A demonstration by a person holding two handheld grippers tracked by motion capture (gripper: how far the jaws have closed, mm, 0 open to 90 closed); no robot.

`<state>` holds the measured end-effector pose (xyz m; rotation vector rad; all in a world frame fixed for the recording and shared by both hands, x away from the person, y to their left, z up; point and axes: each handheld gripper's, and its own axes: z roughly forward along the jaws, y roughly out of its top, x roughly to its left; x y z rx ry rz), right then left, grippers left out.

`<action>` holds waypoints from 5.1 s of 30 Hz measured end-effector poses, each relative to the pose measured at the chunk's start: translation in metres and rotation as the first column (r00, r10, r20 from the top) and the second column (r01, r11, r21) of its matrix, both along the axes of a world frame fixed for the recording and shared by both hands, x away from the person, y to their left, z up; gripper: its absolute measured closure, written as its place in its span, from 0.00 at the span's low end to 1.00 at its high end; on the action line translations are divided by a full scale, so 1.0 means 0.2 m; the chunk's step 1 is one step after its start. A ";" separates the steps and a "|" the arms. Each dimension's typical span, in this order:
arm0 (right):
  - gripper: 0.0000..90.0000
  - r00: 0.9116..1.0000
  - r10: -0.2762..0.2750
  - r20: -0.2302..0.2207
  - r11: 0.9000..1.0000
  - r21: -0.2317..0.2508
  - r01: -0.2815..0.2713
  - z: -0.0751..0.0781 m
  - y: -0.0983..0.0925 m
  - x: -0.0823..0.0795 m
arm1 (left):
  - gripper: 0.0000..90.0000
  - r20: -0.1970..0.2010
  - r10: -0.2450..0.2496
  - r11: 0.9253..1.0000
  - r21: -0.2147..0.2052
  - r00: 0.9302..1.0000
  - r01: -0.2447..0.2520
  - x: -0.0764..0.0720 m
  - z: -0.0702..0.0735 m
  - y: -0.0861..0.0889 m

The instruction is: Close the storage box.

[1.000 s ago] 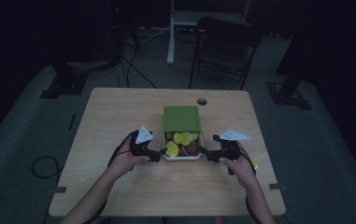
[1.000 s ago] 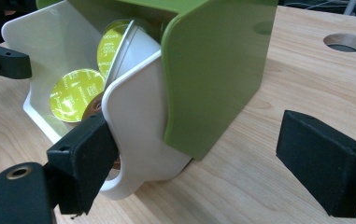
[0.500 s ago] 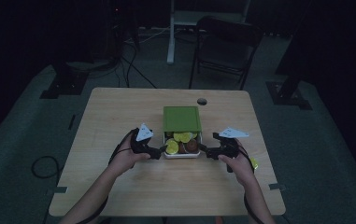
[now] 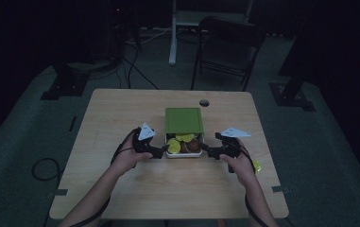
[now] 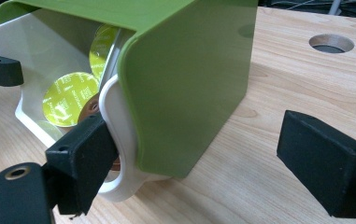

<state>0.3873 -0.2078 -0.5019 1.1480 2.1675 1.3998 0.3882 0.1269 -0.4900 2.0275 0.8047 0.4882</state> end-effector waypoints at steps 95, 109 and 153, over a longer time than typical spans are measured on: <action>0.14 0.998 -0.061 -0.005 0.995 -0.073 0.061 -0.07 -0.05 -0.28 | 0.09 -0.068 0.059 0.998 -0.033 0.996 -0.061 -0.27 -0.10 0.27; 0.14 0.998 -0.068 -0.018 0.994 -0.086 0.066 -0.11 -0.09 -0.35 | 0.09 -0.098 0.101 0.994 -0.031 0.990 -0.104 -0.34 -0.17 0.37; 0.13 0.985 -0.130 -0.113 0.957 -0.275 0.095 -0.24 -0.15 -0.42 | 0.09 -0.185 0.387 0.922 0.096 0.903 -0.375 -0.50 -0.27 0.62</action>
